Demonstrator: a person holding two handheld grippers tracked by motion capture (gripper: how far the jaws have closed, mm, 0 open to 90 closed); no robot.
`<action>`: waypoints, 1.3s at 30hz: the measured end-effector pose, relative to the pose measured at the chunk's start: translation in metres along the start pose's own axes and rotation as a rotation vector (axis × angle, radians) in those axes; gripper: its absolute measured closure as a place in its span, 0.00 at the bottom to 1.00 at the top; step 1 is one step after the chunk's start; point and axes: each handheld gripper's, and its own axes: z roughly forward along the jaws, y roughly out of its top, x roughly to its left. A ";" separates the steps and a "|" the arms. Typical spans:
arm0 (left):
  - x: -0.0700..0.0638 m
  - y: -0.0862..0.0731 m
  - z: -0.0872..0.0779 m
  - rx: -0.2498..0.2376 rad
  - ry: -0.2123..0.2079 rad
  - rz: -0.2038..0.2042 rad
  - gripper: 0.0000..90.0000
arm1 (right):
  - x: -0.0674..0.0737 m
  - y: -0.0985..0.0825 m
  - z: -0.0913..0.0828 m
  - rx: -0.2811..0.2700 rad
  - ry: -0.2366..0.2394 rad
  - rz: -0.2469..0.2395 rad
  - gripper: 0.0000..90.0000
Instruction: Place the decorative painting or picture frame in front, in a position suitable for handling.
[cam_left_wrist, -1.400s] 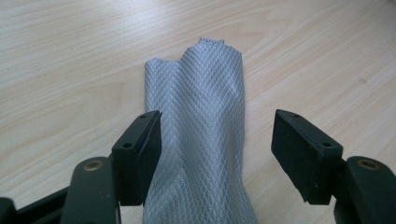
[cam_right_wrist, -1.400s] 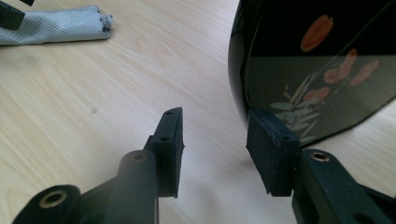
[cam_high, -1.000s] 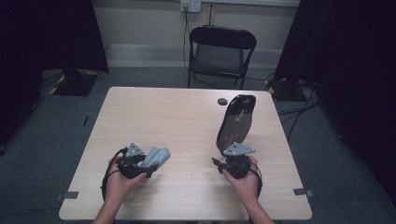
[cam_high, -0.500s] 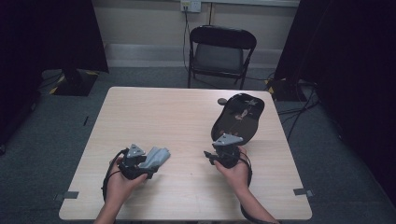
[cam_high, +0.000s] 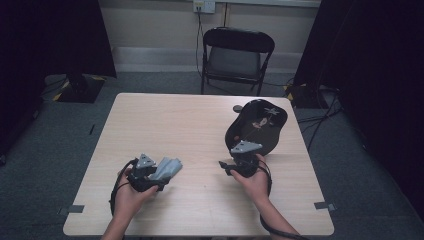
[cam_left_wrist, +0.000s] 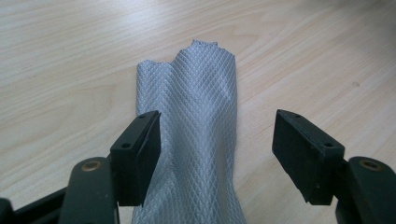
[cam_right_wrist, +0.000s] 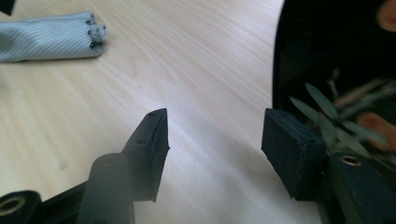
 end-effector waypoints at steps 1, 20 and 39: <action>-0.001 0.000 0.001 0.000 0.001 0.004 0.36 | 0.000 -0.002 -0.004 -0.002 0.001 -0.002 0.45; -0.009 0.007 0.005 -0.005 -0.015 0.025 0.36 | -0.033 -0.049 -0.055 0.022 -0.092 0.043 0.70; -0.011 0.006 0.007 0.004 -0.026 0.030 0.36 | -0.023 -0.012 0.006 0.030 -0.141 -0.013 0.79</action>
